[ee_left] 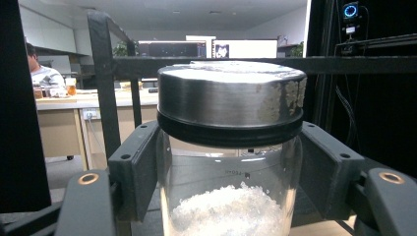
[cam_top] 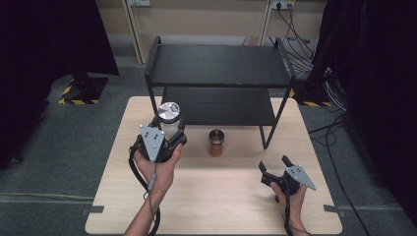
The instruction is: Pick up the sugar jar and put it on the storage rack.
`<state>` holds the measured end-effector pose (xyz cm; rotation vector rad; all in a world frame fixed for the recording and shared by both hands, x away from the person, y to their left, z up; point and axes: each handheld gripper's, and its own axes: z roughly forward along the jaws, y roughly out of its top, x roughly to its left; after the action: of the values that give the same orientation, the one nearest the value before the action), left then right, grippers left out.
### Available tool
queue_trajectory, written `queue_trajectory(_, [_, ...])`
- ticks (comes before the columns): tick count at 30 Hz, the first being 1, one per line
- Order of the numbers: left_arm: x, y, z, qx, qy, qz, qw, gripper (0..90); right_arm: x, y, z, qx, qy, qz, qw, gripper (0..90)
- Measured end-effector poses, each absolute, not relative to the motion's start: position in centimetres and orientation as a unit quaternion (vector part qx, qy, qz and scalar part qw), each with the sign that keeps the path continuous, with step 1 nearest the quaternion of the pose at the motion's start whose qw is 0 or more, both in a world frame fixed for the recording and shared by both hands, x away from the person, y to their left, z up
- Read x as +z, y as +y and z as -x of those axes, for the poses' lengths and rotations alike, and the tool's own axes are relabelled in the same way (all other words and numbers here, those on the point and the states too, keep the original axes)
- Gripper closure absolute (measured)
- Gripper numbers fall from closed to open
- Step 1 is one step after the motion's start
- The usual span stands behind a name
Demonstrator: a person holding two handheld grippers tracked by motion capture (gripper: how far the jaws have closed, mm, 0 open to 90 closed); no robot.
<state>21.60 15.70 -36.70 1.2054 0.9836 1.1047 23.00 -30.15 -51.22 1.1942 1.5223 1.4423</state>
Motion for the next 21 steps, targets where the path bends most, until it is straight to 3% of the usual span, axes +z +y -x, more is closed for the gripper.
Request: queue_trajectory(21, [-32.7, 15.6, -22.7, 0.48, 0.426, -0.505, 0.578, 31.0, -51.2, -30.2, -23.0, 0.559, 0.591, -0.461, 0.355, 3.7])
